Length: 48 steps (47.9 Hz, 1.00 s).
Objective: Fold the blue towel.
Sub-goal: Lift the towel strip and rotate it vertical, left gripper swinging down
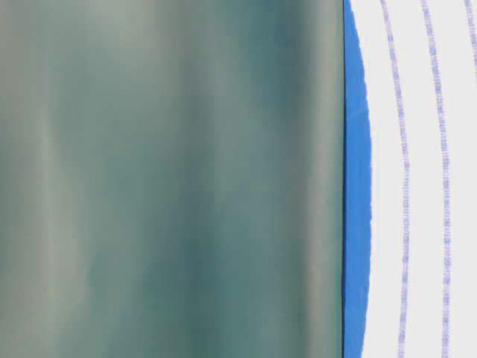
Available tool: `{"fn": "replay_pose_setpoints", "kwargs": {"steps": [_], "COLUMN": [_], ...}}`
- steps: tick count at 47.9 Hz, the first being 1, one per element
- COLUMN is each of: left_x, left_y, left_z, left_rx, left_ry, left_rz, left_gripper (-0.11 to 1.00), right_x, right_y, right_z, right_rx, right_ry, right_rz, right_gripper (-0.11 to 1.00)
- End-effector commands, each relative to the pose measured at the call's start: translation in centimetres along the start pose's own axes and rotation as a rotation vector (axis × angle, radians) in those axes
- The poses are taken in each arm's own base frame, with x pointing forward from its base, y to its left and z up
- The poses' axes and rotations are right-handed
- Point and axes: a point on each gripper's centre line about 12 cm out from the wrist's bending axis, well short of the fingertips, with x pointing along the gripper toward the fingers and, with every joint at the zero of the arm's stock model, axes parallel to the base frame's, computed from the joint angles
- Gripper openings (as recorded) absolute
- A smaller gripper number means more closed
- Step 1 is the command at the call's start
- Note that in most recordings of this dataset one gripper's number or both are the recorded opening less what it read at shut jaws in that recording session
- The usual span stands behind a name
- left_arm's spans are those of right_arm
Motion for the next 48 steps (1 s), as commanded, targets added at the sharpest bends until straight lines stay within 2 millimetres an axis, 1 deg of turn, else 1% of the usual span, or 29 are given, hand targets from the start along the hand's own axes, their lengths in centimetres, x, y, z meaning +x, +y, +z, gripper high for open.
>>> {"fn": "replay_pose_setpoints", "kwargs": {"steps": [1,12,18,22,30,40,48], "left_x": [0.2,1.6,2.7,3.5,5.7,8.4,10.4], "left_y": [-1.1,-3.2,-4.2,-4.9,-6.3,-7.7,-8.8], "left_z": [1.8,3.6,5.1,6.2,8.7,11.4,13.3], "left_rx": [-0.012,-0.004,-0.004,-0.007,0.001,0.002,0.009], "left_ry": [-0.071,-0.125,-0.149,-0.158,-0.172,-0.195,-0.213], "left_rz": [-0.037,-0.094,-0.115,-0.123,-0.139,-0.149,-0.162], "left_gripper": [0.03,0.03,0.03,0.03,0.03,0.03,0.03], "right_x": [0.3,1.2,2.0,2.6,3.4,3.3,3.0], "right_y": [-0.6,-2.4,-3.4,-4.2,-5.5,-6.6,-7.6], "right_z": [2.2,5.8,7.7,8.5,10.5,11.8,12.0], "right_rx": [0.008,-0.031,-0.057,-0.069,-0.082,-0.099,-0.099], "right_ry": [-0.052,-0.092,-0.109,-0.108,-0.133,-0.162,-0.166], "right_rz": [-0.026,-0.093,-0.130,-0.151,-0.190,-0.225,-0.251], "right_gripper": [0.02,0.02,0.02,0.02,0.02,0.02,0.02]}}
